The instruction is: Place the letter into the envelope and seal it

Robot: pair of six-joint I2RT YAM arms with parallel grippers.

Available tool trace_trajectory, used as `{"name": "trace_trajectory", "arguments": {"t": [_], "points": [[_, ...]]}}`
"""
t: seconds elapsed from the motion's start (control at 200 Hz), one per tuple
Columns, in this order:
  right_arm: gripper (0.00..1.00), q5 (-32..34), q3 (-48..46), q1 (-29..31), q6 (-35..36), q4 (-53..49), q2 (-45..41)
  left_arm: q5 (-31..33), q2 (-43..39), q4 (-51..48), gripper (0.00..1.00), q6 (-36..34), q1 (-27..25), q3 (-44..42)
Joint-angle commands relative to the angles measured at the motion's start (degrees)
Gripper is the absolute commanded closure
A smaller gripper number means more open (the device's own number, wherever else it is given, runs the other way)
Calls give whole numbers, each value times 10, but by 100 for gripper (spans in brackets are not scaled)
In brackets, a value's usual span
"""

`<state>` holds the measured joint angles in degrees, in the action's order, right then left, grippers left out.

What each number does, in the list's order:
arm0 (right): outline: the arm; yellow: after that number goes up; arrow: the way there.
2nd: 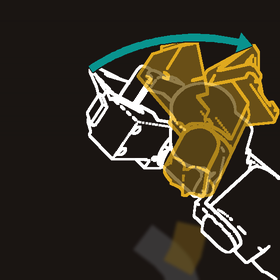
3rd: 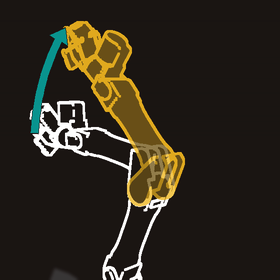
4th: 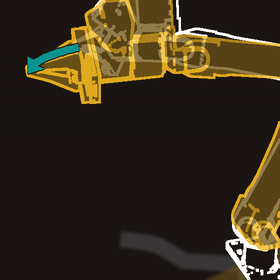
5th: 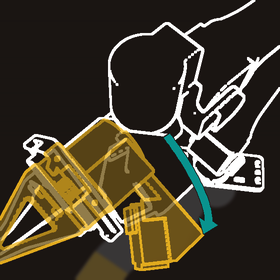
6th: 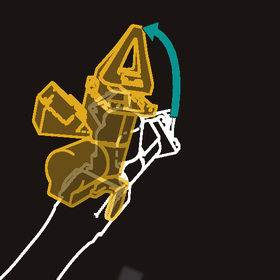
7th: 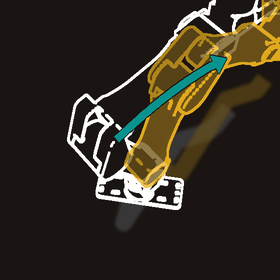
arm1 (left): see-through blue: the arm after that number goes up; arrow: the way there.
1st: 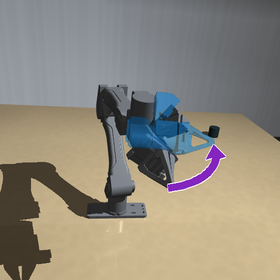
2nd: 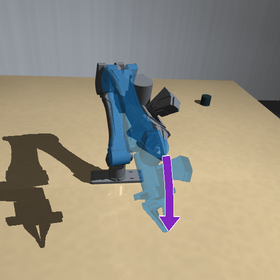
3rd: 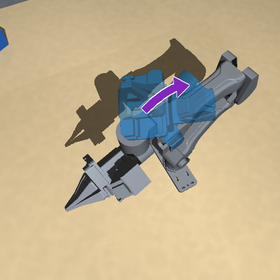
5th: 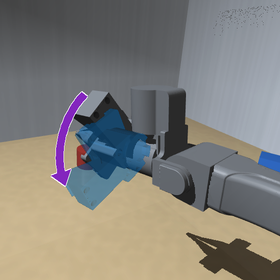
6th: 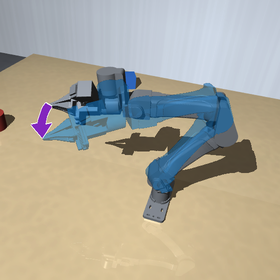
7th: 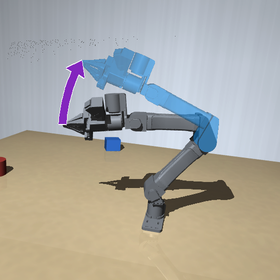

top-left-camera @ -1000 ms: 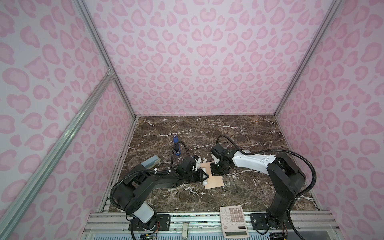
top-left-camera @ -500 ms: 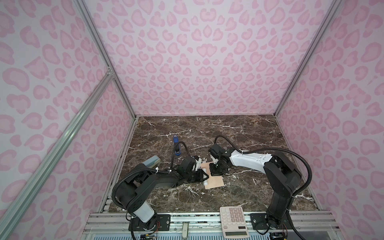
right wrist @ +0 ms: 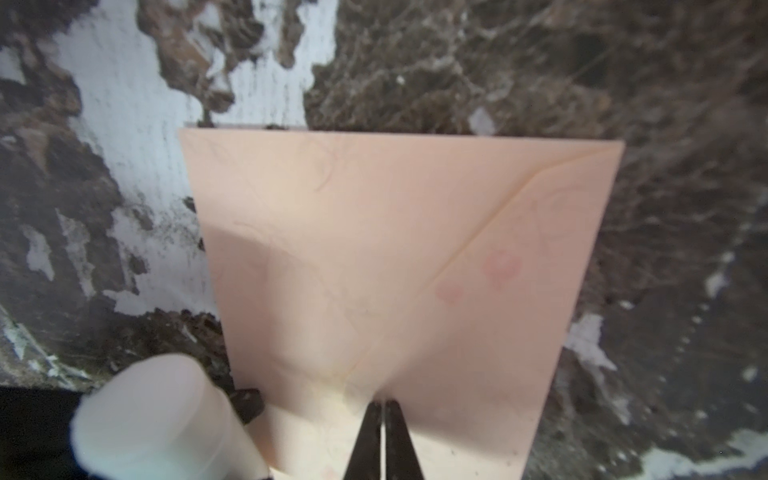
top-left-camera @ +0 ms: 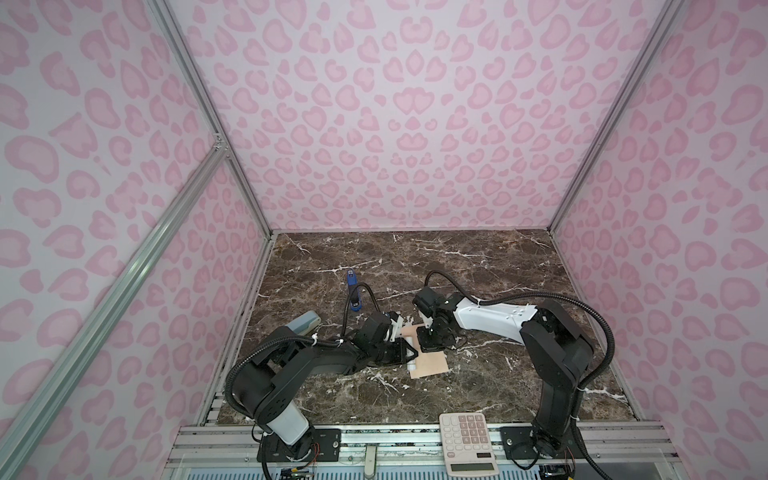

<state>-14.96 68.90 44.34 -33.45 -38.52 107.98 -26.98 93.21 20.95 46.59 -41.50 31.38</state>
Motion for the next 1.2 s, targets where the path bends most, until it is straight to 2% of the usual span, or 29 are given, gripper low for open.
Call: {"name": "trace_trajectory", "arguments": {"t": [0.0, 0.715, 0.91, 1.195], "points": [[91, 11, -1, 2, 3, -16, 11, -6, 2, 7, 96, -4, 2, 3], [87, 52, 8, 15, -5, -30, 33, -8, -3, 3, 96, -7, 3, 0], [81, 51, 11, 19, -2, -35, 39, -10, -4, 5, 96, -8, 3, -1], [84, 52, 12, 15, 0, -38, 27, -7, -10, 1, 96, -9, 3, -5]]}}
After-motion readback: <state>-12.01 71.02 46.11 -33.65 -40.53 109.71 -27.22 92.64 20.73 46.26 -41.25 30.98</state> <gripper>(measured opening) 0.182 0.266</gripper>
